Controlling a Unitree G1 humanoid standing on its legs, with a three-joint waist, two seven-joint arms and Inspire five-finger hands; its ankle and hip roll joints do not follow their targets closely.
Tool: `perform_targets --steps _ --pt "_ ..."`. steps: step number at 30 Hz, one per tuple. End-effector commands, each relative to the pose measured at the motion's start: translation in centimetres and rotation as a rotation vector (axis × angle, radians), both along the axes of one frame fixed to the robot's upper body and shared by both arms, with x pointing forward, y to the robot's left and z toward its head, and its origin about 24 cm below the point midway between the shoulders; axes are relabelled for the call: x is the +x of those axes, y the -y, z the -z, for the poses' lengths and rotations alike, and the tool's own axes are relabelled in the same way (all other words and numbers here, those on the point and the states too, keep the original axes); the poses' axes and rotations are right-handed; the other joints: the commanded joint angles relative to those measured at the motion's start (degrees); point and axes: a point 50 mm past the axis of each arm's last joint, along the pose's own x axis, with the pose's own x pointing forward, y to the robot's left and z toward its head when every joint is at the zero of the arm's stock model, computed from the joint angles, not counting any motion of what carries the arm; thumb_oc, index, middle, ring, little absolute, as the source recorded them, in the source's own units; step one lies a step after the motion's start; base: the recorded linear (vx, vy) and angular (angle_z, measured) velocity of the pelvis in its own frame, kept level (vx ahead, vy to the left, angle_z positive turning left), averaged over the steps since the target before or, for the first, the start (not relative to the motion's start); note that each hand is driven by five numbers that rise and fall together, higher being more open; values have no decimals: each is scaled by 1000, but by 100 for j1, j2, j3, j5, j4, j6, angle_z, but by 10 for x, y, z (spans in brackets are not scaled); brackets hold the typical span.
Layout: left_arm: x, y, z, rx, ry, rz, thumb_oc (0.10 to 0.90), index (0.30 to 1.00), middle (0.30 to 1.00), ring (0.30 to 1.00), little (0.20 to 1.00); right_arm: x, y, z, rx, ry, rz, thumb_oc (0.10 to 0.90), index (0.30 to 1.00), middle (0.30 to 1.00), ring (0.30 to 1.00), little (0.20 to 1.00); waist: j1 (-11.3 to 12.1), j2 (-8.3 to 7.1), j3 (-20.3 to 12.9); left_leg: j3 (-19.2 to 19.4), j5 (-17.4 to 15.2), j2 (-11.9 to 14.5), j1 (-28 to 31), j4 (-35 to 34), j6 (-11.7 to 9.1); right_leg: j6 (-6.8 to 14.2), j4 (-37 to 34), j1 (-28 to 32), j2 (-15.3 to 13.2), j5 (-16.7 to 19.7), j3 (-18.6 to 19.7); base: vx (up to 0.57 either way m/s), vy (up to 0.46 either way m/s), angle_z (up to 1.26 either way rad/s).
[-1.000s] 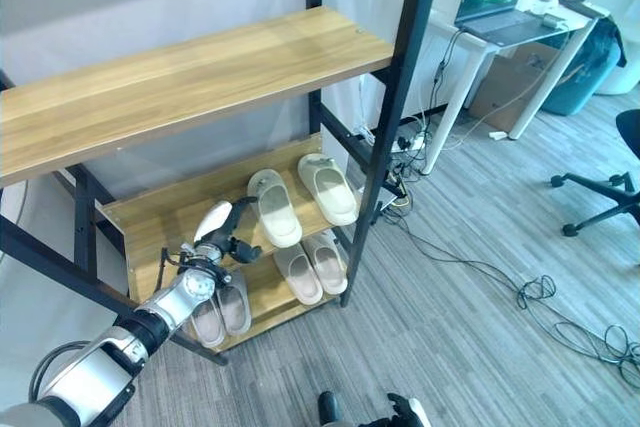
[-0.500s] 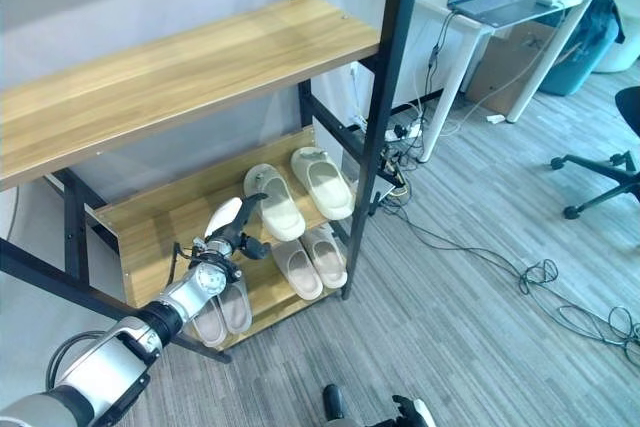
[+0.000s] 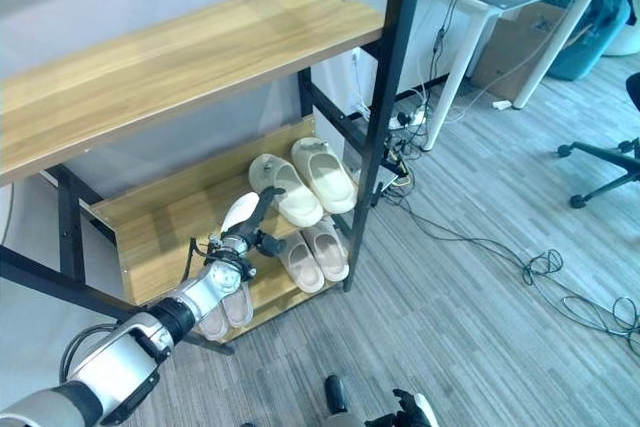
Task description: Arrange the slippers neatly on the shoe rack.
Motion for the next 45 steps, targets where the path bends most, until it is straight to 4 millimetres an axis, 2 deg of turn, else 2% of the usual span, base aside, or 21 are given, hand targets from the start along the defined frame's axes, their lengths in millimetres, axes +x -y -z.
perform_targets --steps 1,13,18,22,25,32,36,41,45 --pt "30 24 -70 -25 215 86 800 900 900 900 900 7 12 -5 -56 27 -4 800 900 900 900 900 -113 -285 62 -255 -375 55 168 16 -146 455 72 339 -120 -583 -239 0 0 0" --pt "15 24 -68 -173 219 120 800 900 900 900 900 4 9 -3 -38 20 32 800 900 900 900 900 68 -341 91 -381 -373 42 221 16 -124 438 72 475 -127 -634 -348 3 0 1" --pt "7 17 -80 -299 272 119 800 900 900 900 900 12 3 -3 -8 43 49 800 900 900 900 900 202 -389 108 -449 -370 27 229 16 -112 441 72 535 -147 -647 -446 11 3 7" --pt "1 5 -86 -322 317 112 800 900 900 900 900 12 -3 -1 17 40 52 800 900 900 900 900 295 -431 109 -494 -370 21 254 16 -107 440 72 599 -155 -664 -514 15 6 4" --pt "0 1 -90 -278 357 128 800 900 900 900 900 13 -6 0 27 35 44 800 900 900 900 900 342 -469 98 -516 -377 14 253 16 -109 443 72 619 -162 -672 -547 10 1 2" --pt "12 -9 -93 -255 353 52 800 900 900 900 900 1 -8 3 24 -10 14 800 900 900 900 900 316 -514 42 -508 -387 24 257 16 -117 449 72 608 -155 -668 -576 24 -4 6" --pt "24 -15 -94 28 407 61 800 900 900 900 900 3 -5 2 9 -17 -16 800 900 900 900 900 256 -514 40 -454 -408 27 244 16 -123 488 72 553 -148 -646 -510 10 -1 0" --pt "40 -33 -91 65 349 -52 800 900 900 900 900 -14 1 5 -3 -67 -14 800 900 900 900 900 124 -537 46 -358 -394 30 101 16 -129 525 72 333 -136 -579 -422 -7 0 -9" --pt "49 -42 -99 16 327 -119 800 900 900 900 900 -21 5 5 -14 -89 -9 800 900 900 900 900 52 -550 27 -323 -351 22 -105 16 -120 536 72 72 -130 -505 -384 -20 -2 -10"
